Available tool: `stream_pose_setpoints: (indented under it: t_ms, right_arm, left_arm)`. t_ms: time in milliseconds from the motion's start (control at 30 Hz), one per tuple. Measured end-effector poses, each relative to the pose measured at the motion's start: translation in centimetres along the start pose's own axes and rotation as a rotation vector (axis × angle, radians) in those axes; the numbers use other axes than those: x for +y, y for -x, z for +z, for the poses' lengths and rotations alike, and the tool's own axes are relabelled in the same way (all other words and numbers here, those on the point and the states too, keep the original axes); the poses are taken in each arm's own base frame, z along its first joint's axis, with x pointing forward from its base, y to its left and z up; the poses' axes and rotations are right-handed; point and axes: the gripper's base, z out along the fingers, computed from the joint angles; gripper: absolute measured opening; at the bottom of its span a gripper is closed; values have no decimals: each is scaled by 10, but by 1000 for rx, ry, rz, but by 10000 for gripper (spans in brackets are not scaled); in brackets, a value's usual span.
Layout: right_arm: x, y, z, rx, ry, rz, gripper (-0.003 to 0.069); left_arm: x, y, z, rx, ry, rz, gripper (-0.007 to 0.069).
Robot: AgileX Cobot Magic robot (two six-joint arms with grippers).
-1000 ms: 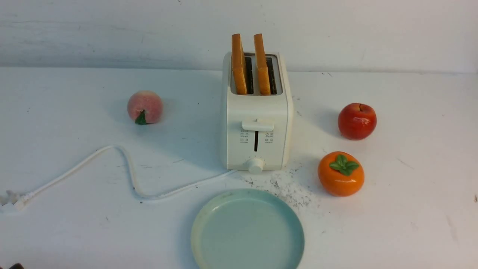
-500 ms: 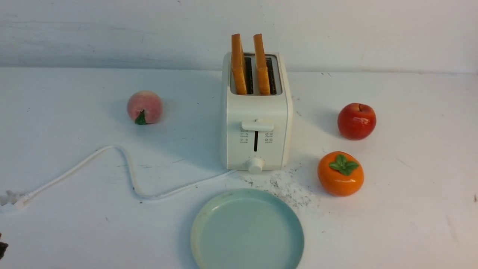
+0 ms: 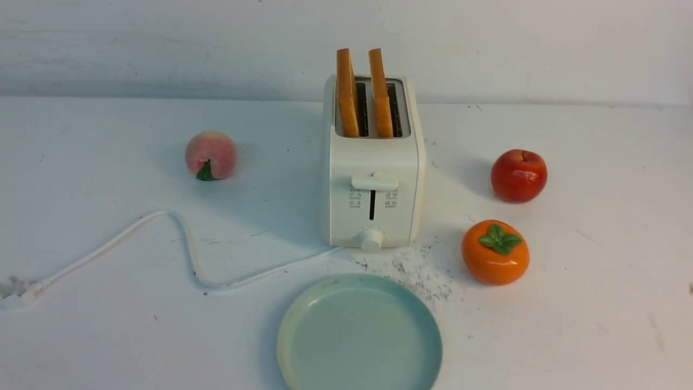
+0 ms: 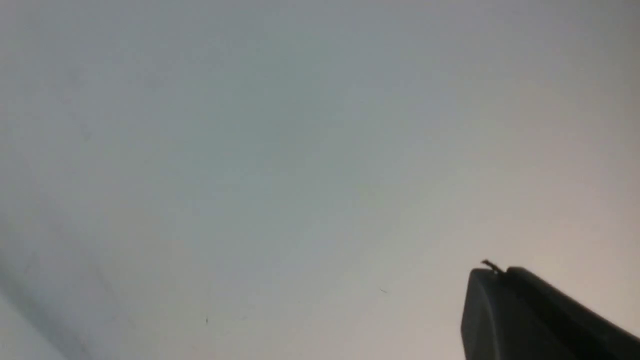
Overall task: Take toasted bread from bread machine on white table place on plate.
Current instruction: 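Reach for a toast slice standing in the toaster with the left gripper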
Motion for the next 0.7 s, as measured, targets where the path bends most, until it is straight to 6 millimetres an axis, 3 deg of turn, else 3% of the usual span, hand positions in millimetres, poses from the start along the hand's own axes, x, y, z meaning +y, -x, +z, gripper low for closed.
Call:
stream_pose_setpoints:
  t_ms: [67, 100, 167, 200, 333, 400, 433, 533, 633, 667, 700]
  right_arm:
    - [24, 14, 12, 115, 15, -104, 232]
    - [25, 14, 17, 141, 5, -117, 230]
    - [37, 17, 36, 312, -17, -199, 206]
    - [40, 15, 53, 488, -53, -262, 178]
    - [20, -2, 85, 895, -203, -355, 56]
    - [13, -7, 90, 960, -236, -366, 18]
    - [6, -11, 94, 1015, -267, -373, -10]
    - [0, -15, 100, 1049, -286, -383, -18]
    - [0, -14, 101, 1041, -285, -387, -18]
    - [0, -13, 102, 1022, -283, -392, -18]
    - [0, -13, 103, 1016, -282, -394, -18]
  left_arm:
    - [-20, 3, 22, 135, -3, 93, -14]
    - [-25, 4, 24, 164, -9, 99, -14]
    - [-38, -2, 51, 366, 20, 144, -14]
    - [-40, -15, 75, 562, 70, 168, -14]
    - [-35, -50, 125, 1055, 182, 191, -14]
    - [-29, -62, 138, 1164, 200, 192, -14]
    - [-19, -79, 152, 1288, 211, 193, -14]
    - [-11, -111, 173, 1424, 178, 209, -14]
    - [-14, -134, 187, 1452, 140, 225, -14]
    - [-21, -158, 206, 1463, 108, 221, -14]
    - [-25, -162, 214, 1460, 101, 212, -14]
